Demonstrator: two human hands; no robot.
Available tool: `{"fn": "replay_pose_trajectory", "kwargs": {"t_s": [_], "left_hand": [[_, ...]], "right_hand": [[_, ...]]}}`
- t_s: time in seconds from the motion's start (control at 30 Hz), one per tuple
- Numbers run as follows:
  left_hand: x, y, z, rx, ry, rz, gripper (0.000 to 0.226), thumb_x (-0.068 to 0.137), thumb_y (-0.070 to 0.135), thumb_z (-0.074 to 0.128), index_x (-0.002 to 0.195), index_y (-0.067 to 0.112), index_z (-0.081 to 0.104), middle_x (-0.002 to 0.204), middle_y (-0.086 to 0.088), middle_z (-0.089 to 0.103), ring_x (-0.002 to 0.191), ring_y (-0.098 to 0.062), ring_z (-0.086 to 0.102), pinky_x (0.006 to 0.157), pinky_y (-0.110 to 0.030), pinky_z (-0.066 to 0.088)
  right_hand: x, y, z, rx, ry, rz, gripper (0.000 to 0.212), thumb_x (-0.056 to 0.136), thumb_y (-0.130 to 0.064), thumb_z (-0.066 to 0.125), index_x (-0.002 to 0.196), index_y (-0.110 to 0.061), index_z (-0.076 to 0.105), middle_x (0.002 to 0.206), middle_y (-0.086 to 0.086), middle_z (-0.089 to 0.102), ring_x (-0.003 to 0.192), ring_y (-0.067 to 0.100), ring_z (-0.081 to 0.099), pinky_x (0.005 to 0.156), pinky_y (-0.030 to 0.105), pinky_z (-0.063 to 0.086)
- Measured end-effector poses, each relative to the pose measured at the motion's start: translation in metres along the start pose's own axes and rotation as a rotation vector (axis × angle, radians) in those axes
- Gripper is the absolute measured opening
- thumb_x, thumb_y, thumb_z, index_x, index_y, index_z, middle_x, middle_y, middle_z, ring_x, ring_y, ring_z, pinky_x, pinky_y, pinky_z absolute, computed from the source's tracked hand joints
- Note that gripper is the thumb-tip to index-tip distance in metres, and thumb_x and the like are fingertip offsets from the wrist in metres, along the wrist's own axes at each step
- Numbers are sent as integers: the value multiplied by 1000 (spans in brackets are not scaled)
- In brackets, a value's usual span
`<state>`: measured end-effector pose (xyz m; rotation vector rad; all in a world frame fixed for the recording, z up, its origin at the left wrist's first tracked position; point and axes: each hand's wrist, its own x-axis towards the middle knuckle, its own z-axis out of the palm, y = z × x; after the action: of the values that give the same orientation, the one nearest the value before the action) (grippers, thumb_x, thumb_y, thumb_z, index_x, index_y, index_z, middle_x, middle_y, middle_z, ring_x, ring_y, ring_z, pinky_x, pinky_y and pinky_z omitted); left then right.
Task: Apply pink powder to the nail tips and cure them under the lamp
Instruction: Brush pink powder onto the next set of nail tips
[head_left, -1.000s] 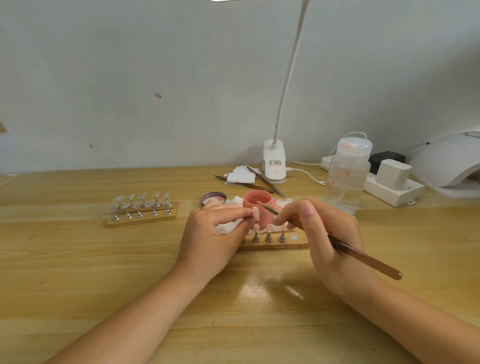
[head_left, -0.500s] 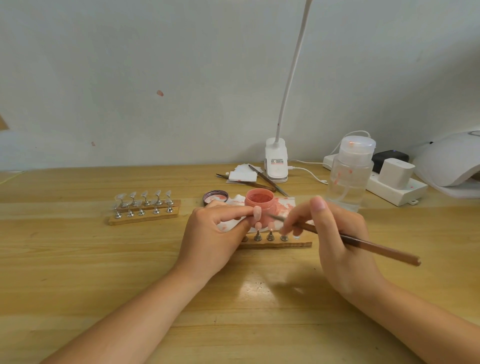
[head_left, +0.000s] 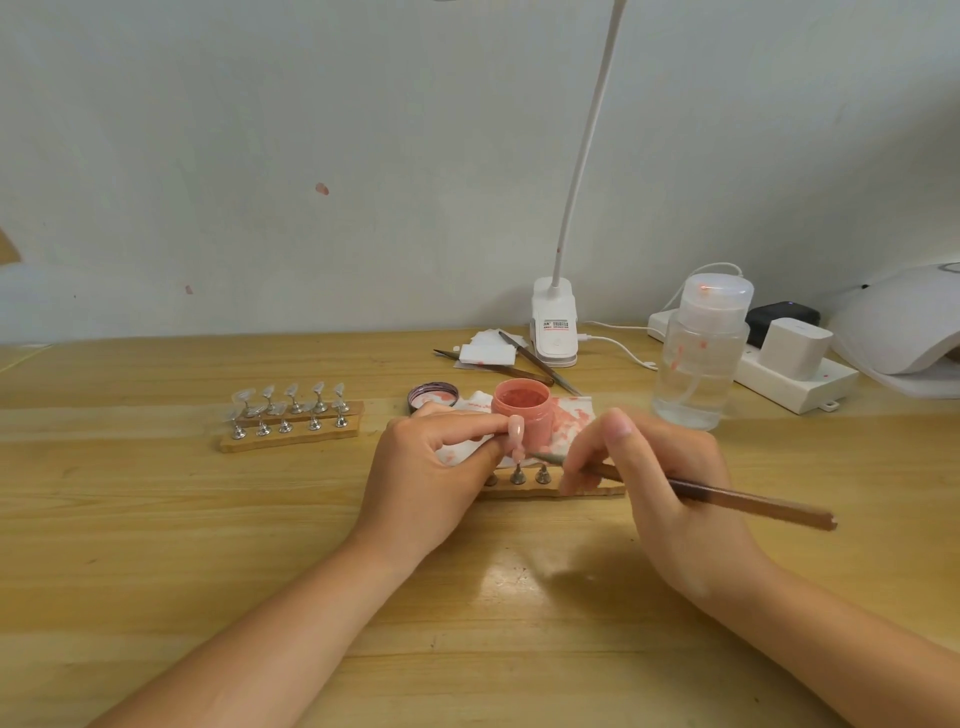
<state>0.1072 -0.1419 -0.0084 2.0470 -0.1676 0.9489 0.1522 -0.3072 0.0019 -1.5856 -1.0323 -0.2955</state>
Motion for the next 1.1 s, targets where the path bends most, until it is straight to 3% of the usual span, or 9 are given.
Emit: {"fn": "replay_pose_trajectory", "kwargs": {"t_s": [0.17,0.3,0.47,0.53,0.67,0.77,0.83,0.93,1.1], "left_hand": [[0,5,0,-20,-2,-39,16,72,26,68,75,41,67,70,31,65,82,7,59,77,-4,38],[-1,8,0,-37,-32,-63,12,69,30,68,81,31,72,75,21,69,83,-1,60,76,-5,39],[-1,12,0,-46,-62,-29,20,68,28,68,88,29,70,76,10,71,80,-12,61,75,-13,44],[-2,11,0,-47,-65,-26,25,69,17,74,91,29,70,73,6,70,76,-11,60,71,-15,45],[-3,10,-1,-30,-82,-41,35,69,2,76,93,27,70,72,0,69,75,-9,58,70,-17,47],[-3,12,0,-19,-108,-37,30,69,9,76,88,32,70,72,1,70,77,-8,59,72,-16,46],[-3,14,0,-20,-119,-44,21,68,25,73,87,34,69,73,10,70,79,-5,58,74,-10,42],[-2,18,0,-15,-146,-42,25,64,36,69,90,37,68,85,23,68,88,1,59,79,-6,39],[-2,13,-2,66,-157,-132,36,59,42,76,92,35,63,90,22,63,86,1,54,80,-17,40]], "right_hand": [[2,0,-1,11,136,-79,34,93,-30,34,77,-19,62,74,-5,67,67,10,63,63,23,50],[5,1,2,60,188,-35,24,93,-44,37,88,-30,56,80,-7,70,67,4,66,64,13,48],[7,5,1,-177,71,0,12,82,-47,58,88,-37,57,88,-16,68,86,2,63,71,26,51],[6,6,3,-225,37,-5,23,73,-47,70,86,-41,52,94,-17,68,92,1,62,77,26,50],[6,10,4,-233,-1,-25,39,68,-26,80,84,-41,49,92,-15,67,90,1,61,75,14,45],[6,12,4,-249,12,-55,44,68,-17,81,81,-42,48,85,-20,65,85,-4,59,75,5,39],[6,11,4,-242,27,-67,47,67,-13,82,81,-43,47,81,-24,62,84,-9,57,76,3,37],[6,10,0,-197,48,-66,39,70,-15,79,82,-39,51,81,-22,64,84,-7,59,77,10,42],[12,13,-22,-246,46,14,22,70,-28,73,82,-30,54,81,-15,63,84,-1,60,74,19,48]]}}
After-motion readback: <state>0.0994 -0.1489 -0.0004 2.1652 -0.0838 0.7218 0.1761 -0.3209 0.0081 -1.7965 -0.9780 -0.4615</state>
